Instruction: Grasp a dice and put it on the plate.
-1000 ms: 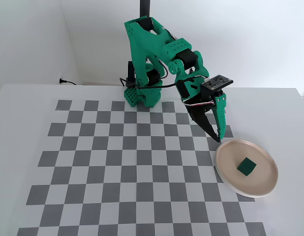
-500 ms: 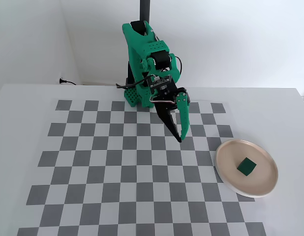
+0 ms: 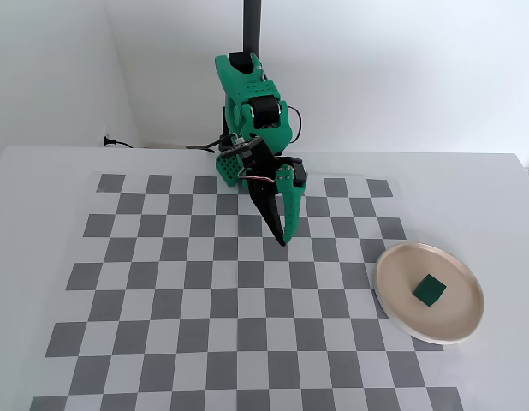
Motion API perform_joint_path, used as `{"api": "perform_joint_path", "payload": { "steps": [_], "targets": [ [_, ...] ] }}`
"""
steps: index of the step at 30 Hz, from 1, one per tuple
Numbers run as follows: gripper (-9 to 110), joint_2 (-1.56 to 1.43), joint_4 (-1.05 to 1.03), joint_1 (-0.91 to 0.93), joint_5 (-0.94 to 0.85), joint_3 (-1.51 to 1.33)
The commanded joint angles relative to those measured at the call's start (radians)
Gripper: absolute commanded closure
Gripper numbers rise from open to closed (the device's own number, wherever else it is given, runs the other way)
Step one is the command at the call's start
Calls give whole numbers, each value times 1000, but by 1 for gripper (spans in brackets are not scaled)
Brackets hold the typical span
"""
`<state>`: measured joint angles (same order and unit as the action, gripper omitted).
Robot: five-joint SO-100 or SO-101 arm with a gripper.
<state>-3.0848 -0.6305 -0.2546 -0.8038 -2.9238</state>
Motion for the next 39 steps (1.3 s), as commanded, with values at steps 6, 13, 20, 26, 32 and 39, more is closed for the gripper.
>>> {"api": "perform_joint_path", "payload": {
  "steps": [6,13,20,26,32,39],
  "targets": [
    [106,-250,-91,74,80,-87],
    [106,-250,-114,140,288,-120],
    [106,-250,-150,253,422,-146],
    [106,-250,-160,287,391,-170],
    [106,-250,-130,318,499,-170],
    [106,-250,-186,376,730,-170]
  ]
}}
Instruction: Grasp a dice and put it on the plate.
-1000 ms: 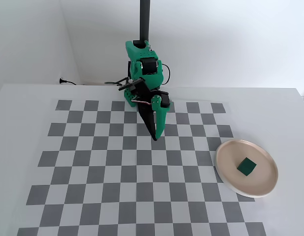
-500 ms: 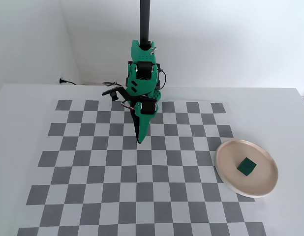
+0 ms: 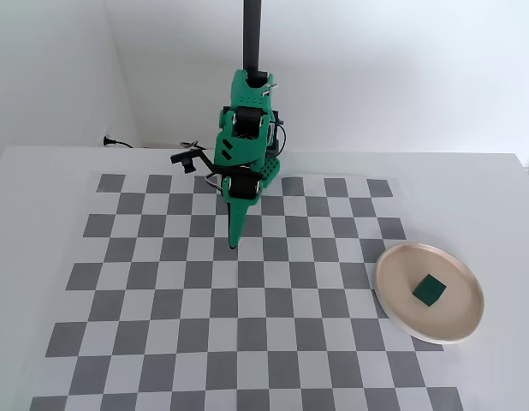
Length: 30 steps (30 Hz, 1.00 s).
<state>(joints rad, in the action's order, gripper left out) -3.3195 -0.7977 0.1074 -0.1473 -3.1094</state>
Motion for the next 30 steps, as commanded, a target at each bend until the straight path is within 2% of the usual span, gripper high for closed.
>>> {"api": "perform_joint_path", "payload": {
  "steps": [1,8,30],
  "targets": [
    [106,-15,-35,15,89,15],
    [106,-15,-135,18,144,15],
    [106,-15,-137,-49,167,15]
  ]
}}
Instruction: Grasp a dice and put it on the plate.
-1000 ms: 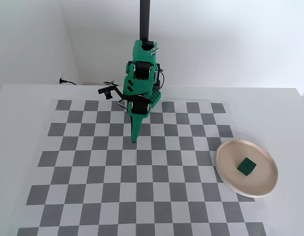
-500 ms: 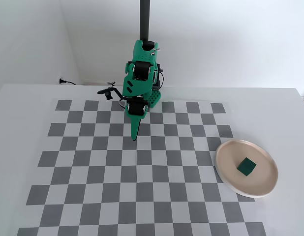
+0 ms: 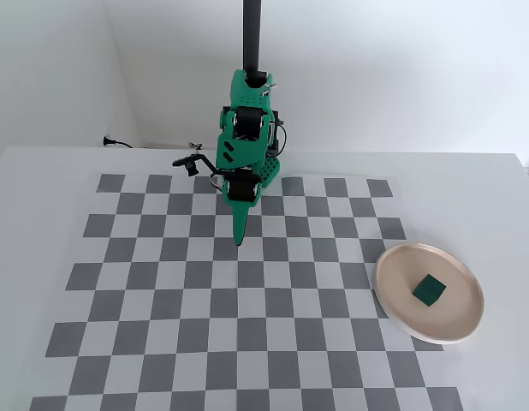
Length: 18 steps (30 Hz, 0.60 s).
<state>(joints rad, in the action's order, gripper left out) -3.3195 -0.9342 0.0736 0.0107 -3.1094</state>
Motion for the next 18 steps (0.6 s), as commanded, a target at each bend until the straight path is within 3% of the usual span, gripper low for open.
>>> {"api": "perform_joint_path", "payload": {
  "steps": [1,18],
  "targets": [
    [106,-15,0,-17,8,15],
    [106,-15,-2,11,38,15]
  ]
}}
